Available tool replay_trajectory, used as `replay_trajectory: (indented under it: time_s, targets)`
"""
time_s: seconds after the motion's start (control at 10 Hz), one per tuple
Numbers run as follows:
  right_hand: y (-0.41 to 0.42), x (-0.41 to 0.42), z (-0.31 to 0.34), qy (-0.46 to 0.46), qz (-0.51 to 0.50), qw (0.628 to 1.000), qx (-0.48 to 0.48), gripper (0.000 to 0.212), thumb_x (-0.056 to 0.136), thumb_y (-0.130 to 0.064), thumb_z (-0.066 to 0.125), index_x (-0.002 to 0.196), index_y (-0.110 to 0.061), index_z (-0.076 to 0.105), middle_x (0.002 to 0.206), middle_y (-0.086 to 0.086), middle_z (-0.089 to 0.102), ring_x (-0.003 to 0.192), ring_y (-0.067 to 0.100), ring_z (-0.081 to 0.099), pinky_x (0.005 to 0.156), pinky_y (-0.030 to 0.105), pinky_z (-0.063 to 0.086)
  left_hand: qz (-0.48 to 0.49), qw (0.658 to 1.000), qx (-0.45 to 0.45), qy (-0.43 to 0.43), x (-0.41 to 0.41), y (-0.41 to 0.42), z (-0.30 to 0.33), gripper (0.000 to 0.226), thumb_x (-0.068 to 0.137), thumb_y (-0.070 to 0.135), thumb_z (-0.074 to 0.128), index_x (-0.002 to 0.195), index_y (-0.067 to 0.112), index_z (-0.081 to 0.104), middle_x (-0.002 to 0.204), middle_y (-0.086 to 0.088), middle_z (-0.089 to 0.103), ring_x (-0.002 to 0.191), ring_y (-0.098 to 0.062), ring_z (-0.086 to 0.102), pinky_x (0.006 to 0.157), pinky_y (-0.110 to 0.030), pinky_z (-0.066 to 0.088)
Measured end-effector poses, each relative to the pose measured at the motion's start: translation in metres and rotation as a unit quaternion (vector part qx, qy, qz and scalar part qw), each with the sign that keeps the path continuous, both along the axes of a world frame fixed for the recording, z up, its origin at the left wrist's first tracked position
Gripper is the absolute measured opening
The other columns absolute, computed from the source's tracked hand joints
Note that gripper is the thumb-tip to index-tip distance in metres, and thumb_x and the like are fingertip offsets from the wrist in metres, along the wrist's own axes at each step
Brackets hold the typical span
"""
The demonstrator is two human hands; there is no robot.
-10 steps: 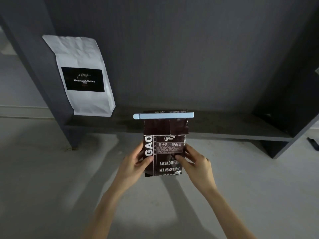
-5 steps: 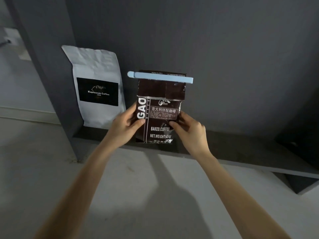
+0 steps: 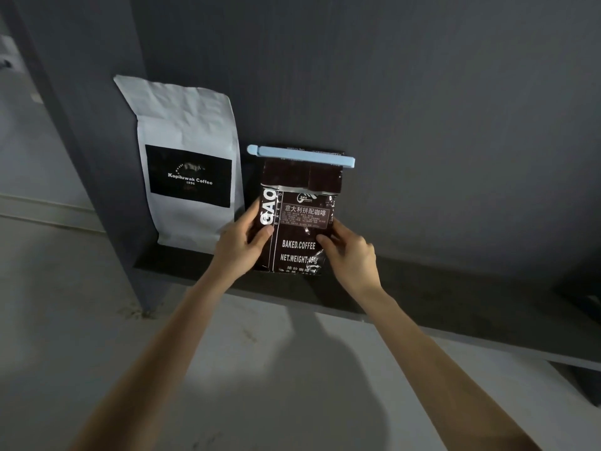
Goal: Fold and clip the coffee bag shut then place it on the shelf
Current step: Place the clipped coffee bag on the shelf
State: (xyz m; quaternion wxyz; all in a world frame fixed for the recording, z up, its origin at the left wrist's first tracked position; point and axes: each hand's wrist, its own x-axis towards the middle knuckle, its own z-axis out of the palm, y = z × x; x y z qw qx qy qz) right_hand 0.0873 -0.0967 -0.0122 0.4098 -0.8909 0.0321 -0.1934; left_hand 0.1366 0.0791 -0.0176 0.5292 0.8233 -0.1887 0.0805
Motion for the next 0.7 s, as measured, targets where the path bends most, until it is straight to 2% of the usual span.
replay_trajectory:
  time_s: [0.1, 0.3, 0.4, 0.5, 0.6, 0.7]
  targets:
    - [0.0, 0.001, 0.0, 0.006, -0.003, 1.0, -0.008, 0.038, 0.087, -0.028, 0.053, 0.124, -0.026, 0.048, 0.097, 0.005, 0.073, 0.093, 0.02, 0.065, 0.081, 0.035, 0.052, -0.006, 1.0, -0.002, 0.006, 0.001, 0.001, -0.001, 0.055, 0.089, 0.011, 0.048, 0.138, 0.013, 0.024, 0.131, -0.019, 0.051, 0.117, -0.026, 0.051, 0.098, -0.041, 0.045]
    - [0.005, -0.003, -0.002, 0.015, -0.006, 1.0, -0.02, 0.039, 0.089, -0.029, 0.048, 0.128, -0.028, 0.042, 0.1, 0.007, 0.072, 0.09, 0.027, 0.065, 0.071, 0.031, 0.047, -0.024, 0.999, -0.007, 0.032, -0.003, 0.0, 0.004, 0.054, 0.089, 0.01, 0.047, 0.138, 0.013, 0.024, 0.131, -0.017, 0.051, 0.113, -0.015, 0.05, 0.091, -0.028, 0.044]
    - [0.006, -0.004, 0.003, 0.027, 0.025, 0.999, -0.015, 0.043, 0.089, -0.024, 0.047, 0.13, -0.029, 0.036, 0.105, 0.01, 0.069, 0.091, 0.03, 0.063, 0.071, 0.031, 0.045, -0.003, 1.0, 0.015, 0.024, -0.003, 0.0, 0.009, 0.053, 0.088, 0.012, 0.049, 0.136, 0.014, 0.028, 0.13, -0.014, 0.054, 0.112, -0.015, 0.05, 0.087, -0.024, 0.042]
    - [0.006, -0.009, 0.006, 0.044, 0.053, 0.997, -0.03, 0.049, 0.089, -0.025, 0.047, 0.133, -0.031, 0.028, 0.112, 0.01, 0.066, 0.095, 0.031, 0.062, 0.076, 0.037, 0.048, 0.02, 0.998, 0.064, 0.019, -0.005, -0.002, 0.014, 0.049, 0.089, 0.016, 0.049, 0.134, 0.015, 0.031, 0.128, -0.012, 0.056, 0.114, -0.022, 0.052, 0.086, -0.025, 0.04]
    - [0.0, -0.02, 0.017, 0.092, 0.051, 0.988, -0.112, 0.062, 0.086, -0.04, 0.049, 0.137, -0.03, 0.016, 0.132, 0.009, 0.052, 0.122, 0.035, 0.044, 0.098, 0.05, 0.038, 0.027, 0.99, 0.133, 0.038, -0.012, -0.003, 0.026, 0.049, 0.089, 0.023, 0.048, 0.133, 0.012, 0.03, 0.133, -0.015, 0.05, 0.12, -0.028, 0.047, 0.096, -0.034, 0.04]
    - [-0.007, -0.026, 0.025, 0.119, 0.028, 0.973, -0.196, 0.071, 0.083, -0.051, 0.047, 0.139, -0.029, 0.009, 0.15, 0.006, 0.028, 0.139, 0.032, 0.014, 0.111, 0.056, 0.013, 0.029, 0.987, 0.154, 0.029, -0.017, -0.006, 0.032, 0.06, 0.087, 0.027, 0.05, 0.136, 0.008, 0.02, 0.142, -0.018, 0.037, 0.131, -0.03, 0.035, 0.108, -0.047, 0.033]
